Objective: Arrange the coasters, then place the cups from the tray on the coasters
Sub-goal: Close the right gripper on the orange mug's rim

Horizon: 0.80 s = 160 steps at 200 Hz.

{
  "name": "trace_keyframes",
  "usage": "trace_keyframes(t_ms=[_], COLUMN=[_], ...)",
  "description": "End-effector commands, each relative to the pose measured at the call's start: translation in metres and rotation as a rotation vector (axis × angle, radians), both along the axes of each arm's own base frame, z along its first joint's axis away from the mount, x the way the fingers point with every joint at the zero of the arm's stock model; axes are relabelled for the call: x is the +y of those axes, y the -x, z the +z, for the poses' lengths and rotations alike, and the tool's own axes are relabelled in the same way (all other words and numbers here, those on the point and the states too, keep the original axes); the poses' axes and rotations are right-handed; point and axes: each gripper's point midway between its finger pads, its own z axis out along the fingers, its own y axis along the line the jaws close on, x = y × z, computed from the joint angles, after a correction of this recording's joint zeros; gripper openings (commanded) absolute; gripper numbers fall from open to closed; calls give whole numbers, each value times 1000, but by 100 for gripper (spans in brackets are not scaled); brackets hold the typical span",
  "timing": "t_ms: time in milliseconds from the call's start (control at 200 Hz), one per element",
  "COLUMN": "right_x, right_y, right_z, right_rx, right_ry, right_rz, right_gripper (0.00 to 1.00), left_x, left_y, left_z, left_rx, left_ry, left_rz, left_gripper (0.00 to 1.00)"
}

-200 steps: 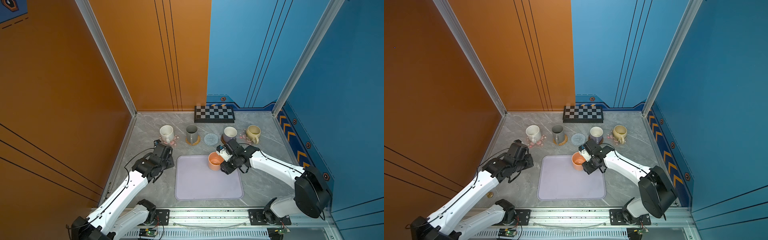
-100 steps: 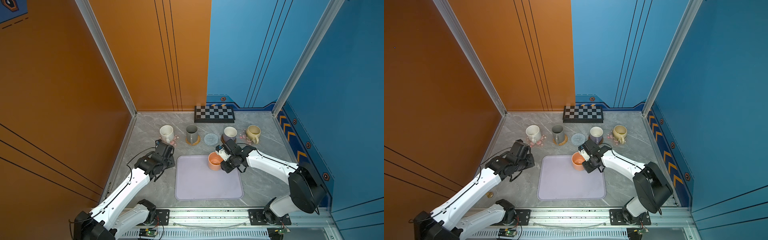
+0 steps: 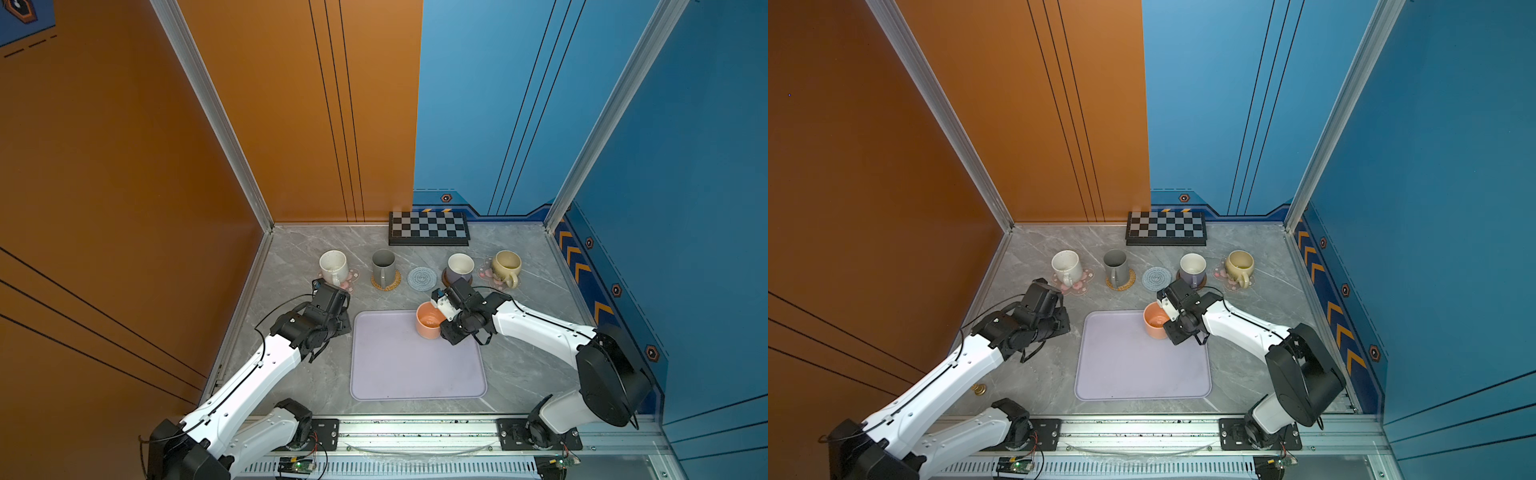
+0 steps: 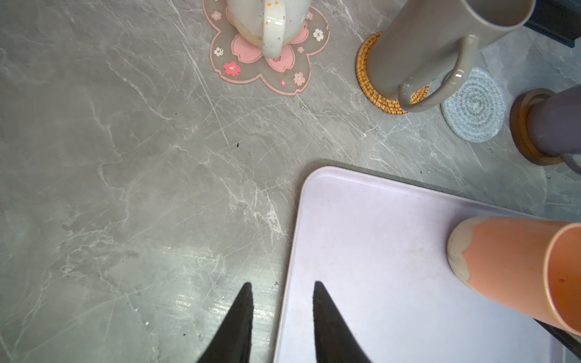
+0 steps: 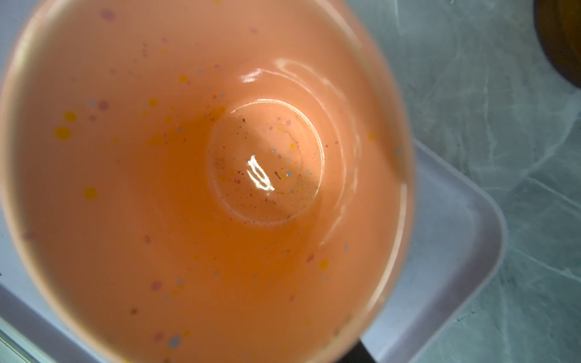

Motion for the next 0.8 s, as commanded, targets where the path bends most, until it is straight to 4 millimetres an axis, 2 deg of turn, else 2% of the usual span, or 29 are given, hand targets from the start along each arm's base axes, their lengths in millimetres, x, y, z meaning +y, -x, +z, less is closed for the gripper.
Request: trace_keyframes(t_ms=[0,150,265,315,355,491,566,621,716,796], right_x=[5,6,5,6,7,6,5,6,5,6], right_y=[1,7,7,8,9,7,6,9,10,12], right_z=[1,3,4,4,3,2,2,1,-2,-5], right_rx=[-1,-16,-19,-7,2,-9,-9,9,18,34], right_ry=[-28,-20,-19,-32,-40,-27,-21,-22,-11,-12], right_rz=[-4,16,4,2,4,-6,-10,6,9,19], right_gripper=[40,49,44,51,52,41,30,29,16,12], left_x=[5,5,5,4,4,4,4,4,3,3], left_y=[3,4,4,4,4,5,5,5,4,4], left_z=[6,6,6,6,6,5,5,4,5,5], left_rx=[-18,-19,-17,-15,-16,-15,-14,-13,-15,-14], left_ry=[-14,-13,-14,-14,-14,-16,-16,-17,-18,-18], left_rz=[10,9,8,8,7,5,2,3,3,3], left_gripper=[33,33,33,33,33,33,33,33,33,33])
